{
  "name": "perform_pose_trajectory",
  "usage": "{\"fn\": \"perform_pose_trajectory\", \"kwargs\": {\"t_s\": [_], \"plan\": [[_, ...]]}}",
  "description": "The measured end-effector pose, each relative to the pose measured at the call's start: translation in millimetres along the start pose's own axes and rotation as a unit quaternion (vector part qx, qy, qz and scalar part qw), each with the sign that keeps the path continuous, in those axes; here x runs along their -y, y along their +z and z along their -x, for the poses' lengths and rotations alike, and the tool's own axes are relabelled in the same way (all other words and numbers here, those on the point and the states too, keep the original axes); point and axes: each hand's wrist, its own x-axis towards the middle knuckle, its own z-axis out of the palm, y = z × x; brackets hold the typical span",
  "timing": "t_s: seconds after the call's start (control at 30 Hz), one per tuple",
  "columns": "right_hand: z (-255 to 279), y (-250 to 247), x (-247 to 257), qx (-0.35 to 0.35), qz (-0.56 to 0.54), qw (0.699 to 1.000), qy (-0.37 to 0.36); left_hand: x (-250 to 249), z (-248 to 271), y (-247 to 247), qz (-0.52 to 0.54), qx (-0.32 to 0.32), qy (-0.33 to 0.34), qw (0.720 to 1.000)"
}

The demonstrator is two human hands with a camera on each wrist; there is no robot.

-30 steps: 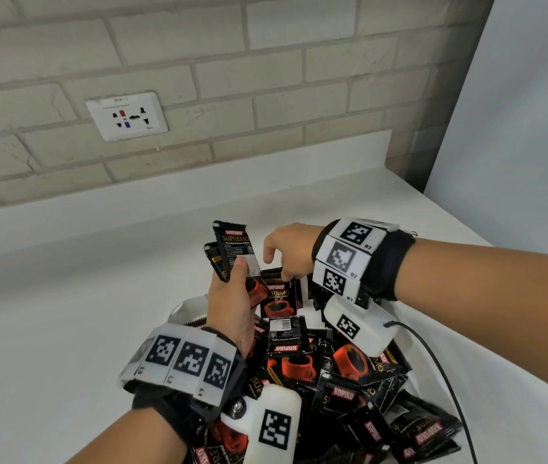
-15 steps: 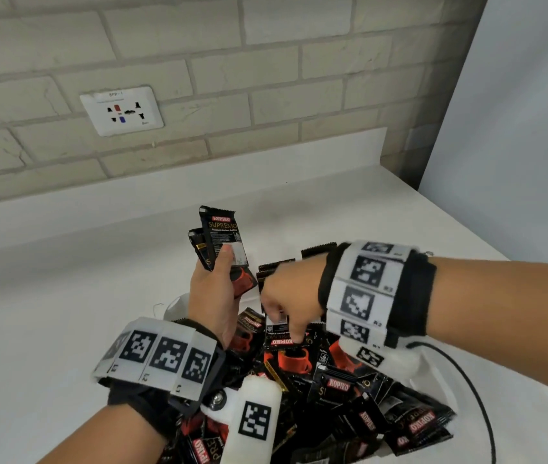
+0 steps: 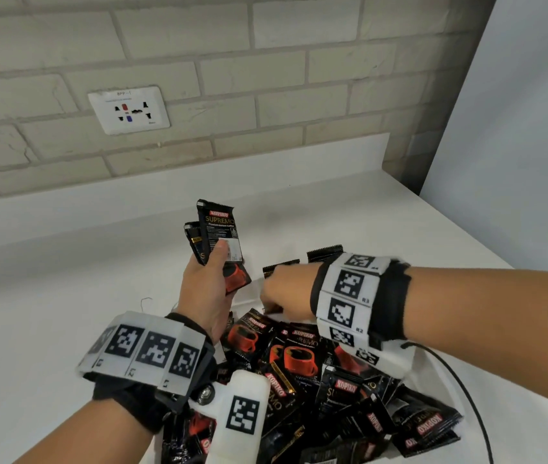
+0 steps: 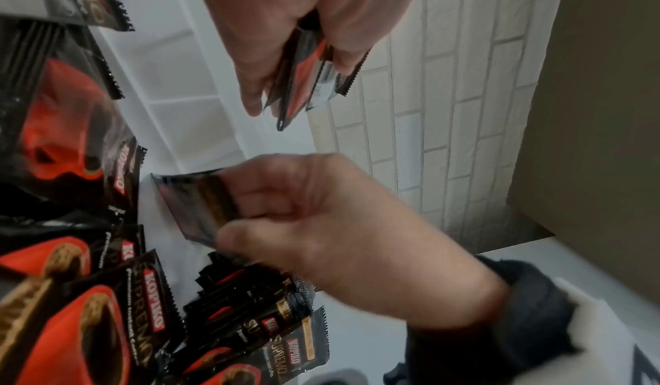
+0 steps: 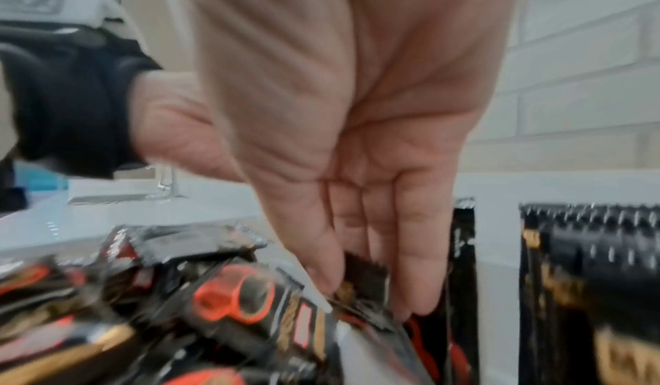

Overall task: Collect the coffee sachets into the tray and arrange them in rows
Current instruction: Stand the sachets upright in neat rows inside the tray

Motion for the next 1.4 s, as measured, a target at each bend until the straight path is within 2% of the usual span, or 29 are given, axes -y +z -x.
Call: {"fn": "perform_pose_trajectory", "kwargs": {"t_s": [0.1, 0.23, 0.5, 0.67, 0.73, 0.8, 0.87, 0.93, 0.97, 1.03, 1.2, 1.23, 1.27, 1.37, 1.4], "plan": [[0, -14, -13, -0.077, -0.017, 0.997, 0.023, 2, 0, 1, 0.002, 0.004, -0.012, 1.000], [2, -20, -26, -0.100, -0.030, 0.993, 0.051, 5, 1, 7, 0.008, 0.010, -0.029, 1.000], [4, -22, -38, -0.148, -0.066, 0.985, 0.056, 8, 6, 11, 0.009, 0.011, -0.032, 0.999], [27, -38, -49, -0.255, -0.222, 0.939, 0.061, 1, 10, 6, 0.006, 0.008, -0.042, 0.999], [40, -37, -51, -0.266, -0.331, 0.904, 0.056, -3, 16, 4, 0.005, 0.022, -0.046, 0.999], [51, -32, -49, -0.259, -0.451, 0.853, 0.045, -6, 25, 5, -0.002, 0.052, -0.048, 0.998], [58, -22, -47, -0.224, -0.568, 0.791, 0.033, -8, 35, 8, -0.012, 0.089, -0.048, 0.995], [61, -10, -44, -0.190, -0.671, 0.717, 0.017, -7, 46, 13, -0.015, 0.119, -0.056, 0.991], [63, -4, -43, -0.186, -0.703, 0.687, 0.009, -6, 50, 17, -0.018, 0.131, -0.062, 0.989], [68, 5, -42, -0.201, -0.729, 0.655, 0.013, -3, 57, 20, -0.021, 0.144, -0.075, 0.987], [94, 9, -62, -0.331, -0.759, 0.556, 0.073, -1, 62, 22, 0.011, 0.093, -0.097, 0.991], [100, 8, -65, -0.349, -0.751, 0.555, 0.082, -2, 63, 23, 0.018, 0.080, -0.093, 0.992], [106, 8, -65, -0.353, -0.736, 0.570, 0.090, -3, 64, 24, 0.011, 0.073, -0.082, 0.994], [115, 8, -53, -0.286, -0.699, 0.650, 0.084, -1, 70, 28, -0.080, 0.087, -0.020, 0.993], [115, 8, -46, -0.255, -0.700, 0.663, 0.071, 0, 73, 31, -0.109, 0.100, 0.006, 0.989]]}}
